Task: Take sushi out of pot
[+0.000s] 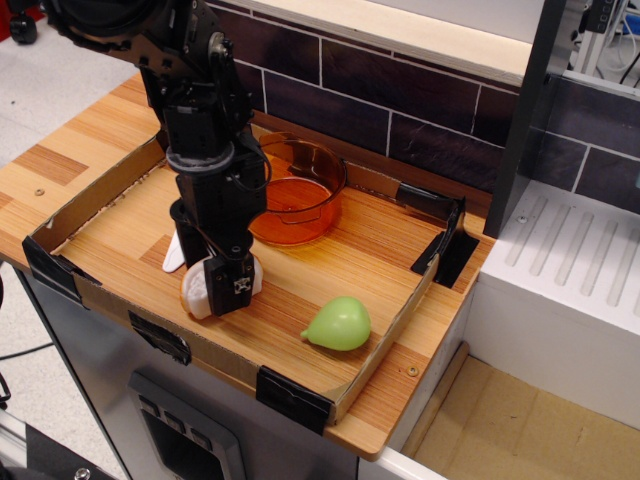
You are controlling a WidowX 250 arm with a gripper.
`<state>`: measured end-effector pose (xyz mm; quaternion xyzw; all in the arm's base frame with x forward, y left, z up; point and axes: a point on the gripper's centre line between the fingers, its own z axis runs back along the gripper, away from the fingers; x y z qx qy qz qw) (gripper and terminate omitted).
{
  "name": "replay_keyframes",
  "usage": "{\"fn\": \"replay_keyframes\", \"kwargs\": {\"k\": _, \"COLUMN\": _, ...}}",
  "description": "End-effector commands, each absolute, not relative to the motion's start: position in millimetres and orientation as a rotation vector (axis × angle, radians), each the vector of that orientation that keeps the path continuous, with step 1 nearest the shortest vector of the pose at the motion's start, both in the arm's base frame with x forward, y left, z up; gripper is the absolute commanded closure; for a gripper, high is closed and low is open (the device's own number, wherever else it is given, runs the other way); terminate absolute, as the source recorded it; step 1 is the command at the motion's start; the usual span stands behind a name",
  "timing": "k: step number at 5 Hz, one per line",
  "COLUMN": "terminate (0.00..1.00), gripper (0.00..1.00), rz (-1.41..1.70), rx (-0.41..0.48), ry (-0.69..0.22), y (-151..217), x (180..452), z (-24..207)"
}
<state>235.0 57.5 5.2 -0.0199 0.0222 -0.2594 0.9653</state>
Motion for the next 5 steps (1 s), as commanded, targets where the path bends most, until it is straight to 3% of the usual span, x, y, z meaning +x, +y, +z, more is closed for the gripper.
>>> {"fn": "replay_keyframes", "kwargs": {"k": 1, "terminate": 0.00, "gripper": 0.00, "rz": -0.493, "rx": -0.058, "ry": -0.073, "y": 66, "x": 239, "z": 57}}
{"fn": "replay_keyframes", "kwargs": {"k": 2, "terminate": 0.00, "gripper": 0.00, "rz": -0.465, "rx": -0.132, "ry": -0.145, "y": 69, "x": 243, "z": 103}}
{"fn": "replay_keyframes", "kwargs": {"k": 3, "terminate": 0.00, "gripper": 0.00, "rz": -0.441, "rx": -0.144, "ry": -0.186, "y": 72, "x": 245, "z": 127}}
{"fn": "replay_keyframes", "kwargs": {"k": 4, "terminate": 0.00, "gripper": 0.00, "rz": -0.441, "rx": -0.144, "ry": -0.186, "y": 72, "x": 245, "z": 127}}
{"fn": "replay_keyframes", "kwargs": {"k": 5, "terminate": 1.00, "gripper": 0.00, "rz": -0.441, "rx": -0.144, "ry": -0.186, "y": 72, "x": 245, "z": 127}}
